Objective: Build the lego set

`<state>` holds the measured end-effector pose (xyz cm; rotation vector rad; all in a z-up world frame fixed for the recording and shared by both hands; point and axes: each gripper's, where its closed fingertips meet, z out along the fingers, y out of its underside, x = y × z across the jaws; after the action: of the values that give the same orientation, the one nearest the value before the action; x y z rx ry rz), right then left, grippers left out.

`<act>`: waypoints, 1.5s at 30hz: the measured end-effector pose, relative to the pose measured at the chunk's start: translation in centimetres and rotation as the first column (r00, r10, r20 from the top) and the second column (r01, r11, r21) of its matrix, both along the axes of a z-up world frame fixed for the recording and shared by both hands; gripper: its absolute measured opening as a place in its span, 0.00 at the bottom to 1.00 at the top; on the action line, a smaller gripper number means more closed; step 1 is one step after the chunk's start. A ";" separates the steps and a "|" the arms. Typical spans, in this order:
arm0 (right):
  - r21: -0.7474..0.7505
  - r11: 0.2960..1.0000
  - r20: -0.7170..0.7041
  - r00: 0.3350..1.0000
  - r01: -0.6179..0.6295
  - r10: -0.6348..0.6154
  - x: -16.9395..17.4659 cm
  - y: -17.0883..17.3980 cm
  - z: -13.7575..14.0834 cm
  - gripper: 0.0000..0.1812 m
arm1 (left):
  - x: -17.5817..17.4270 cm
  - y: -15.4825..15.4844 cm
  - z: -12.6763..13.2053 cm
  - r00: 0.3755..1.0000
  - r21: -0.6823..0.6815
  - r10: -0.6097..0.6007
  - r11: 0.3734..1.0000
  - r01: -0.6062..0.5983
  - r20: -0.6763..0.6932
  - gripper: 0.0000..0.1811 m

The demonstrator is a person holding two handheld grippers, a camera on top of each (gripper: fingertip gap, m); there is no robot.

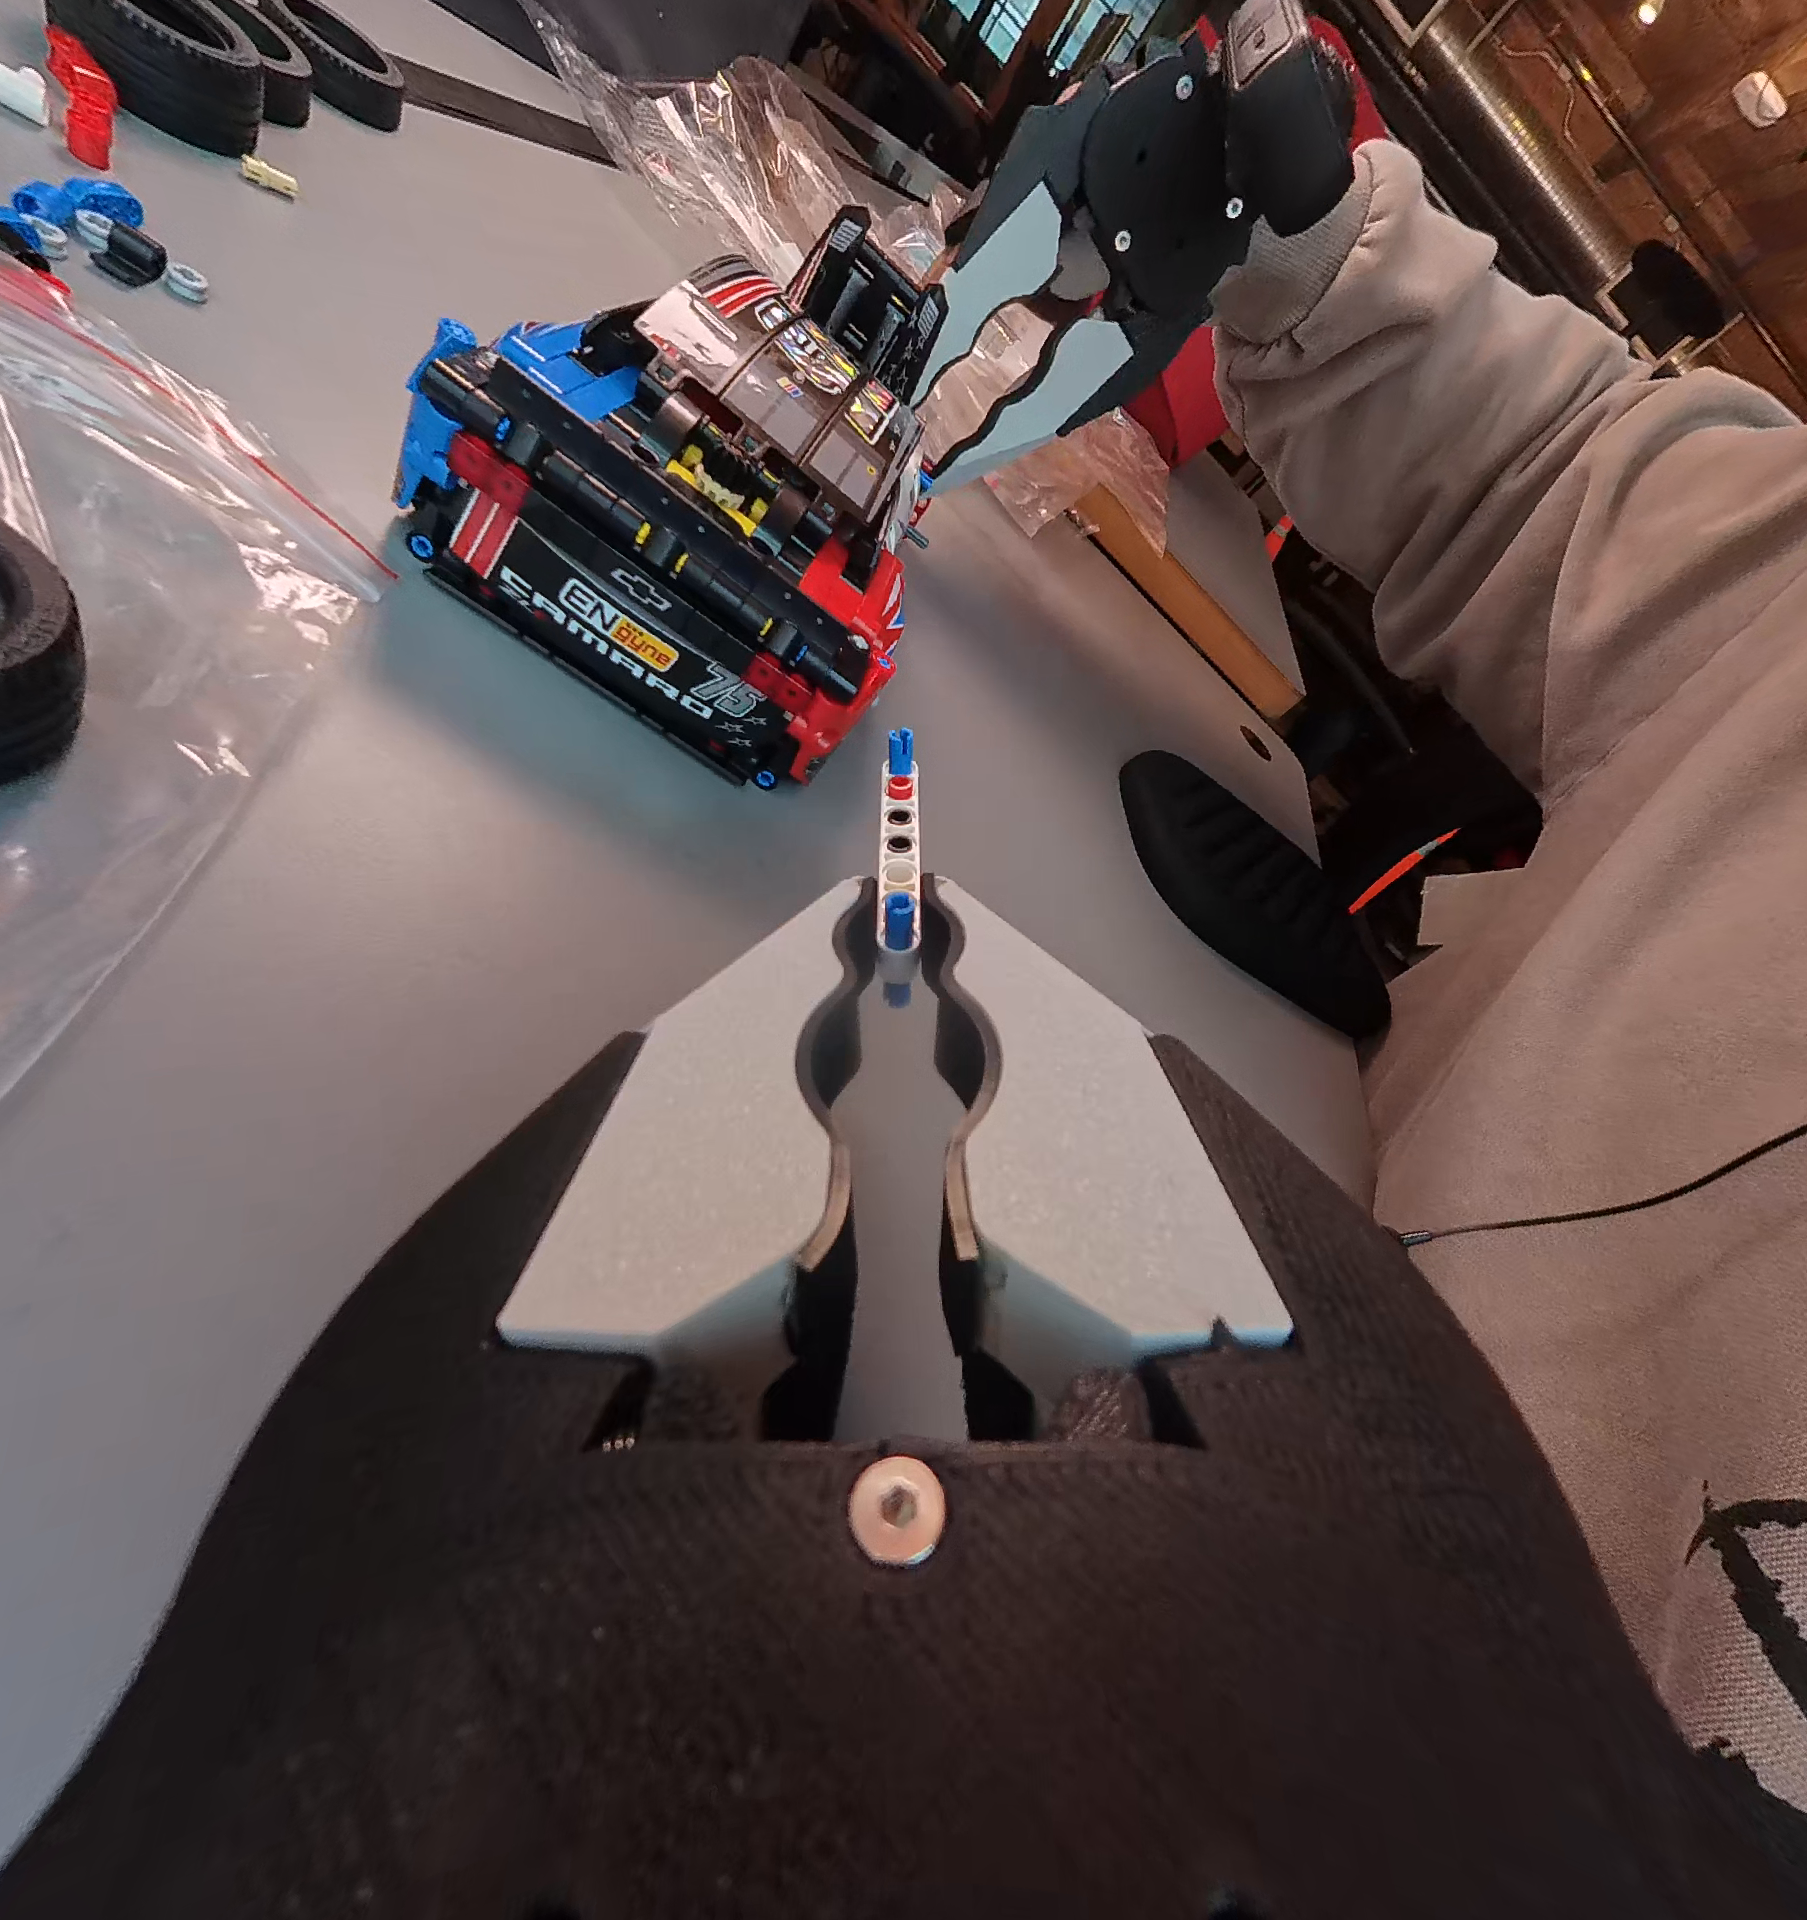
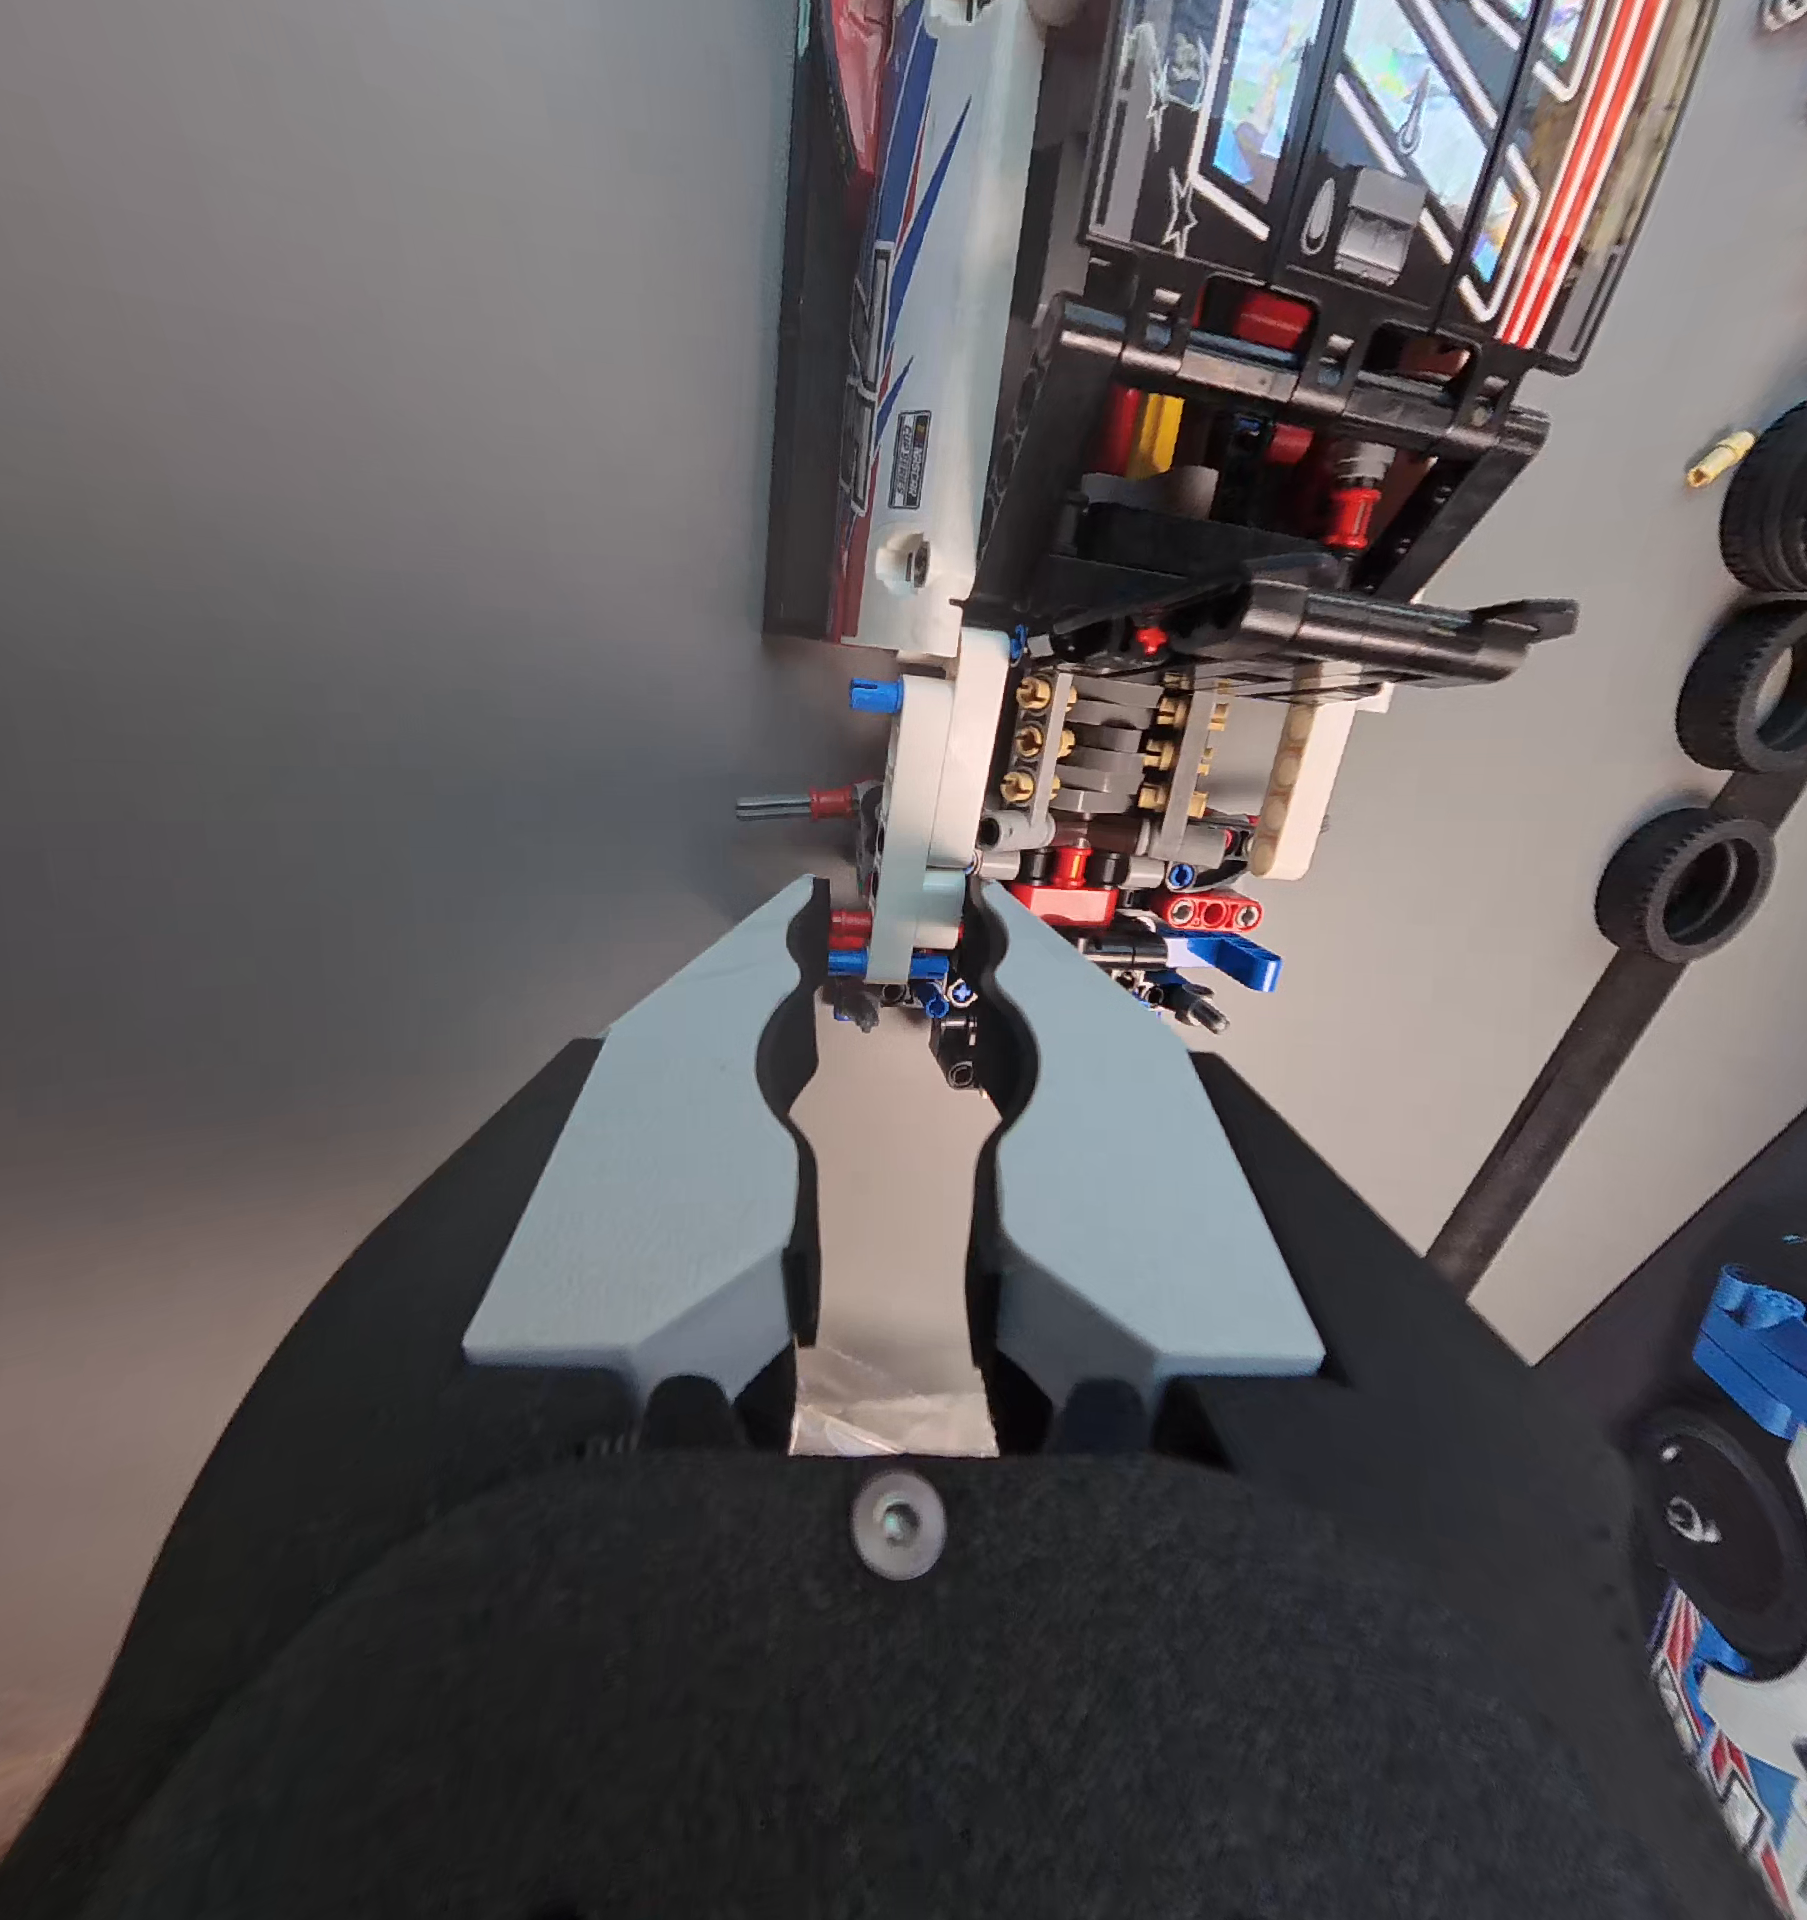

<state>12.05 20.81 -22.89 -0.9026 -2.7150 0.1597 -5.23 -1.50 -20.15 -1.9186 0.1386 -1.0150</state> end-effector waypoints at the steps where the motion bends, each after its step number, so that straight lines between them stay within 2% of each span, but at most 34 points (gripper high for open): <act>1: 0.001 1.000 0.003 1.000 0.000 0.000 0.0 0.0 0.1 0.13 | 0.0 0.0 0.0 1.000 -0.001 0.000 1.000 0.000 0.001 0.03; 11: 0.062 0.998 0.020 0.999 -0.033 0.032 -0.2 0.0 0.7 0.12 | 0.1 0.0 0.0 1.000 -0.001 -0.007 1.000 0.007 -0.001 0.03; 16: 0.052 0.998 -0.002 0.999 -0.037 0.037 -0.4 0.0 0.6 0.15 | 0.2 -0.1 0.0 1.000 0.003 -0.013 1.000 0.013 -0.005 0.03; 26: 0.050 0.996 -0.016 0.997 -0.077 0.078 -0.5 -0.2 0.5 0.13 | 0.2 -0.1 0.0 1.000 0.000 -0.013 1.000 0.013 -0.002 0.03; 38: 0.006 0.999 -0.033 0.998 -0.054 0.054 -0.7 -0.4 0.7 0.09 | 0.3 -0.1 -0.1 1.000 0.000 -0.017 1.000 0.017 -0.001 0.03; 42: 0.012 1.000 -0.032 0.999 0.013 -0.013 -0.8 -0.2 0.7 0.09 | 0.2 -0.1 0.0 1.000 0.001 -0.016 1.000 0.016 0.002 0.03; 43: 0.004 1.000 -0.045 0.999 0.014 -0.014 -0.8 -0.5 0.9 0.10 | 0.2 -0.1 0.0 1.000 0.002 -0.015 1.000 0.015 0.003 0.03; 45: -0.030 0.999 -0.093 0.995 0.028 -0.031 -1.2 -1.0 1.8 0.21 | 0.2 -0.1 0.0 1.000 0.005 -0.014 1.000 0.014 0.002 0.03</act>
<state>10.90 19.84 -21.07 -0.9185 -2.6182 0.2291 -5.07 -1.61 -20.10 -1.9142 0.1528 -1.0250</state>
